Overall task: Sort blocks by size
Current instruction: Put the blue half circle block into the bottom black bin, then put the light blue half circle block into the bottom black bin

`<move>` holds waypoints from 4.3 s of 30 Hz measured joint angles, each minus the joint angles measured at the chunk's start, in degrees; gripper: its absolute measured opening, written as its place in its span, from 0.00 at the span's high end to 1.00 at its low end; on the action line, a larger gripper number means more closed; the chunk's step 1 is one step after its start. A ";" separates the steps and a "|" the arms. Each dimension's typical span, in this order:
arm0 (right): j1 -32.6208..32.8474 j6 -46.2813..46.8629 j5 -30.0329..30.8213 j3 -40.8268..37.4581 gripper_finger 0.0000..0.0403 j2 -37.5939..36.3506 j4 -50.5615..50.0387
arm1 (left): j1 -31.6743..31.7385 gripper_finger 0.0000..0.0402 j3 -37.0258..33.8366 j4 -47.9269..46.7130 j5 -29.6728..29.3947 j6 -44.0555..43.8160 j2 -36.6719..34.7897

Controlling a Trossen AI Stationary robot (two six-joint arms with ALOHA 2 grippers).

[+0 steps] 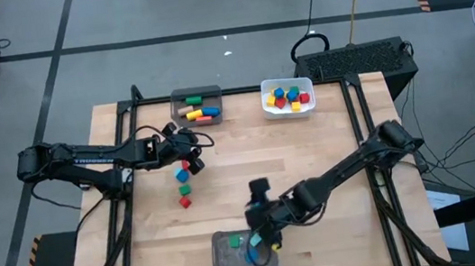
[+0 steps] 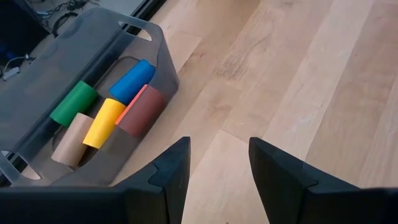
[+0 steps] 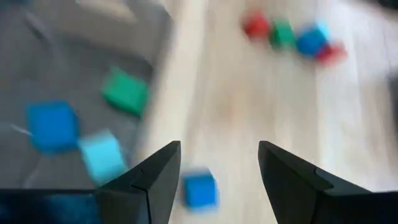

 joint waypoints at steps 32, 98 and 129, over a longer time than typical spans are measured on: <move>-9.19 0.34 -21.14 -25.98 0.50 0.25 29.56 | 0.02 0.59 0.00 -0.11 0.26 0.02 0.00; -0.45 -3.46 -25.10 -13.32 0.71 5.45 39.69 | -0.01 0.59 0.00 -0.43 2.93 -2.97 0.00; 0.28 -0.46 -18.92 -6.45 0.47 2.87 25.96 | 0.37 0.59 -10.22 -6.54 7.65 -20.22 0.33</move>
